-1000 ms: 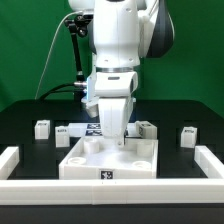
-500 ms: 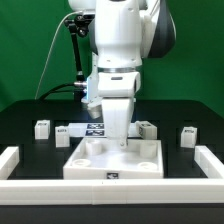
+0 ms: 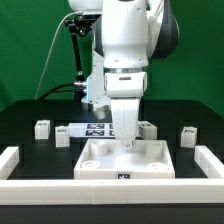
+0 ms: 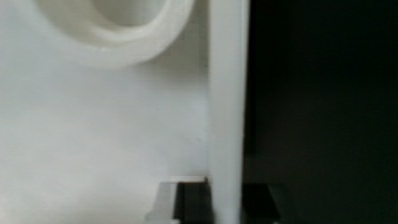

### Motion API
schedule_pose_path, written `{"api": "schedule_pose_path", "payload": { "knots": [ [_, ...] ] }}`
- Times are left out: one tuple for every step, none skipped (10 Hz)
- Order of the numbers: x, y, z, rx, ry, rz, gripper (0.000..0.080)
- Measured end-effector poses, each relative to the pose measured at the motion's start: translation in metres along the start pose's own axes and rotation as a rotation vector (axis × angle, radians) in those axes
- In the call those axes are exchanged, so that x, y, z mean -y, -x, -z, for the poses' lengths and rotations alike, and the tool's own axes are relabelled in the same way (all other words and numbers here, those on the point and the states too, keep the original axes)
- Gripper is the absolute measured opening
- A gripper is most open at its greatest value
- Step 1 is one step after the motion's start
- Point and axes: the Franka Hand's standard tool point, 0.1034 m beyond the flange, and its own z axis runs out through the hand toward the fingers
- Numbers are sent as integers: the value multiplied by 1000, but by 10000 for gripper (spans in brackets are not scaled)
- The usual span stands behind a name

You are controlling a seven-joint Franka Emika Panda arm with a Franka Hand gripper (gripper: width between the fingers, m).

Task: Assemble one leg

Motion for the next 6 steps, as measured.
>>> {"api": "schedule_pose_path", "payload": {
  "knots": [
    [-5, -2, 0, 3, 7, 38, 57],
    [-10, -9, 0, 8, 9, 76, 57],
    [-15, -18, 0, 8, 14, 115, 57],
    [-18, -26, -1, 2, 22, 137, 57],
    [-18, -28, -1, -1, 29, 138, 57],
    [-19, -34, -1, -5, 31, 115, 57]
  ]
}}
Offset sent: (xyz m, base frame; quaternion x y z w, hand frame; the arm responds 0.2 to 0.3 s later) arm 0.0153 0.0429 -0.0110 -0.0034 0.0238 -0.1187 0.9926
